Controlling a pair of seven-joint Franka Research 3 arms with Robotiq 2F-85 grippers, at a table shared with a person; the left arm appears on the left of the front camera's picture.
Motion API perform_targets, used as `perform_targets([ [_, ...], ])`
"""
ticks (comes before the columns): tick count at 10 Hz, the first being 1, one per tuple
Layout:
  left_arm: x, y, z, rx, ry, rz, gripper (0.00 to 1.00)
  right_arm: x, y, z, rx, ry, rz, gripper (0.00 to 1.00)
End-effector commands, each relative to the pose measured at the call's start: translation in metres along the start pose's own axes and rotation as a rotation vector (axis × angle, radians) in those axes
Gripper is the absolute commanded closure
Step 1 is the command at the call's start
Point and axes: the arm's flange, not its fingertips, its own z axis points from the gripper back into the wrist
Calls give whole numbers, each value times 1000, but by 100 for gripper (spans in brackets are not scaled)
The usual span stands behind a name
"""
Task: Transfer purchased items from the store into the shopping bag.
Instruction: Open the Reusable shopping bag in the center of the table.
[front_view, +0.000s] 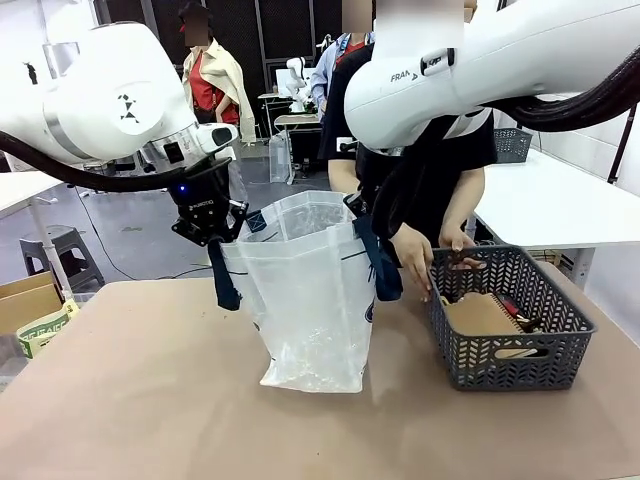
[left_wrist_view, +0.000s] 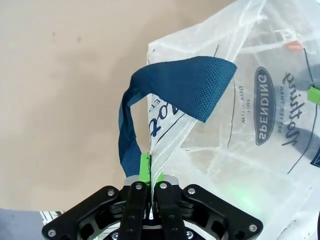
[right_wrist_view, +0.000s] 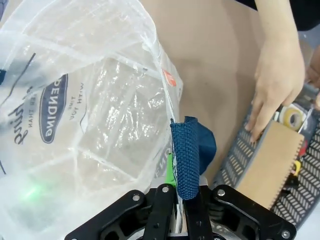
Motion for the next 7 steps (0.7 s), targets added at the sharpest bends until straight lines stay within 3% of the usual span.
perform_targets([
  [1, -6, 4, -1, 61, -9, 8, 100, -13, -8, 1, -31, -15, 39, 100],
  [5, -3, 0, -7, 153, 6, -144, 100, -16, -4, 1, -59, -27, 129, 100],
  [7, -1, -2, -9, 129, 2, -147, 100, -16, -3, -4, -44, -18, 142, 100],
])
